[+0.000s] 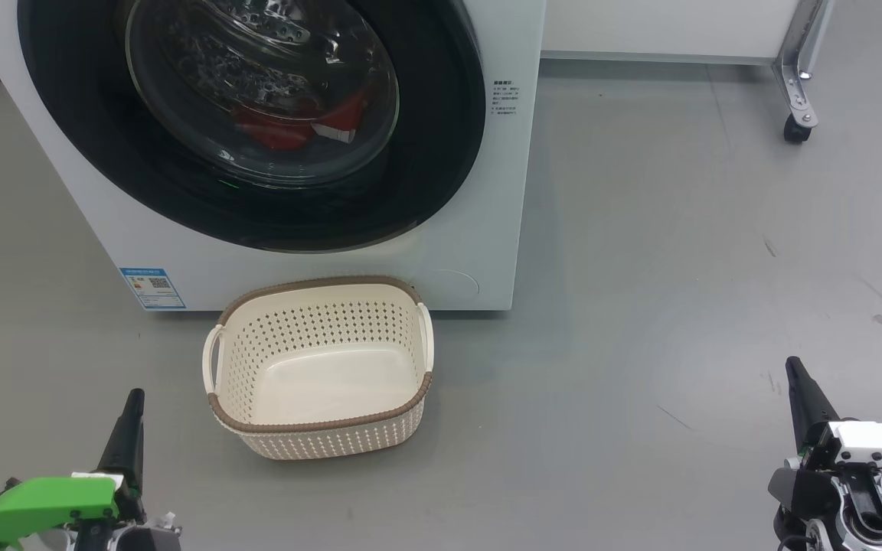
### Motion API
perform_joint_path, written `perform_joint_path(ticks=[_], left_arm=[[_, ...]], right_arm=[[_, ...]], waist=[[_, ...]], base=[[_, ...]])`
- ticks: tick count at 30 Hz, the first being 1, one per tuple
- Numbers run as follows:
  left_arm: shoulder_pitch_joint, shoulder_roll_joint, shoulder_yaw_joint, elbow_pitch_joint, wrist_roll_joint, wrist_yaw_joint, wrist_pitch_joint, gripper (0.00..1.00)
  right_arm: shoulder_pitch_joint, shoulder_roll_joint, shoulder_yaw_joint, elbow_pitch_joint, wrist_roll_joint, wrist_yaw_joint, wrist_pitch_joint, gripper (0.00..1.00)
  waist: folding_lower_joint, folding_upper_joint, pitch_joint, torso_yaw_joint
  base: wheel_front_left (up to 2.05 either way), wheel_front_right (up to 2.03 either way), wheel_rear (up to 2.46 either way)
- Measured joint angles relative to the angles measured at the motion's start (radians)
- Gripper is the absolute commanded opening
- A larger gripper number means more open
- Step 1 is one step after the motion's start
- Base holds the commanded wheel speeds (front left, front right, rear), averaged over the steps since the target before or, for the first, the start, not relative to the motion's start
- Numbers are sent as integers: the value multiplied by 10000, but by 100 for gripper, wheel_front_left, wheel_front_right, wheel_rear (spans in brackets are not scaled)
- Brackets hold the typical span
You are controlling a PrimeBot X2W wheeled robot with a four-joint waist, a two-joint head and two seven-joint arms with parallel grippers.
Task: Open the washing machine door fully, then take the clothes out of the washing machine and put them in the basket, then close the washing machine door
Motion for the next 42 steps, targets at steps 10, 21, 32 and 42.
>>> perform_joint_path(ticks=[10,21,32,42], left_arm=[[0,0,0,0,0,0,0,0],[453,-311,-132,702,-17,10,-21,100],[461,-305,-324,514,0,10,-372,100],[460,-297,-431,351,506,10,-738,100]], right_arm=[[0,0,0,0,0,0,0,0],[699,334,21,639,-6,-12,-13,100],[701,322,107,439,-299,-12,-382,100],[700,299,190,192,-780,-10,-732,100]], waist=[[0,0,0,0],[0,0,4,-1],[0,0,12,-30],[0,0,9,-50]], base=[[0,0,0],[0,0,0],[0,0,0],[0,0,0]])
